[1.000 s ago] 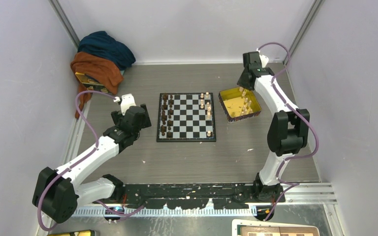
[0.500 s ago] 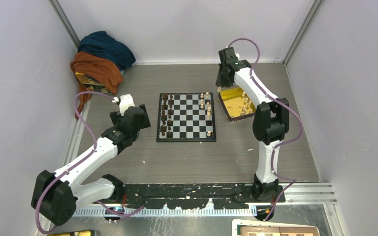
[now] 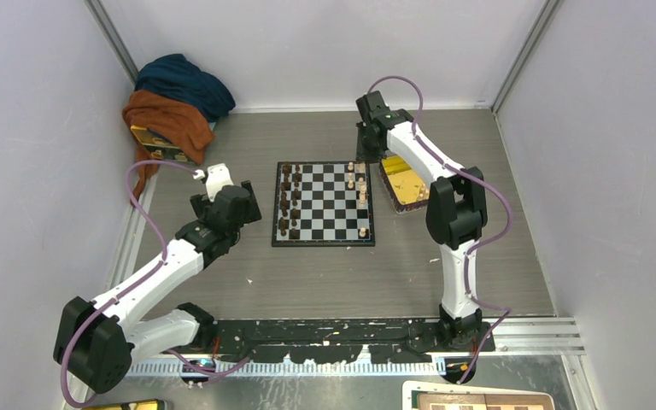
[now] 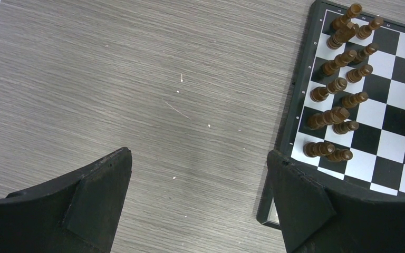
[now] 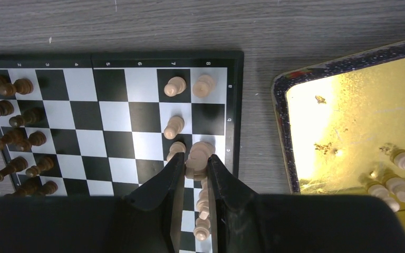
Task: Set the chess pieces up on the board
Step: Place the chess piece on the chessboard.
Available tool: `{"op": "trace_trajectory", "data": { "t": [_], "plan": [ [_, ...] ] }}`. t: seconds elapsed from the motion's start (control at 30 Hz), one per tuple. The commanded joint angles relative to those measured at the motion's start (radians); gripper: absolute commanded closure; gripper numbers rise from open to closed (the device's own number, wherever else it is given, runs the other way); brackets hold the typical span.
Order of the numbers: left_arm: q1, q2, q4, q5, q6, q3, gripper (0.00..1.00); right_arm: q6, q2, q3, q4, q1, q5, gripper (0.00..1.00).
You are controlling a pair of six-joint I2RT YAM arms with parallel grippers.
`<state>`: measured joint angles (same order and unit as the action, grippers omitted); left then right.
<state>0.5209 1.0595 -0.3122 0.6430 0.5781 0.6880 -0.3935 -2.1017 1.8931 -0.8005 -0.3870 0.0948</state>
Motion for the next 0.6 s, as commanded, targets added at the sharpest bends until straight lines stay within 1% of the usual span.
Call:
{"op": "trace_trajectory", "data": {
  "t": [0.0,0.57],
  "plan": [
    [0.005,-0.025,0.016,0.023,0.027,0.004,0.0,0.024,-0.016,0.053,0.007,-0.009,-0.016,0.99],
    [0.007,-0.007,0.016,0.029,0.03,0.002,0.0,0.044,-0.093,0.074,0.027,-0.008,-0.027,0.99]
  ]
}}
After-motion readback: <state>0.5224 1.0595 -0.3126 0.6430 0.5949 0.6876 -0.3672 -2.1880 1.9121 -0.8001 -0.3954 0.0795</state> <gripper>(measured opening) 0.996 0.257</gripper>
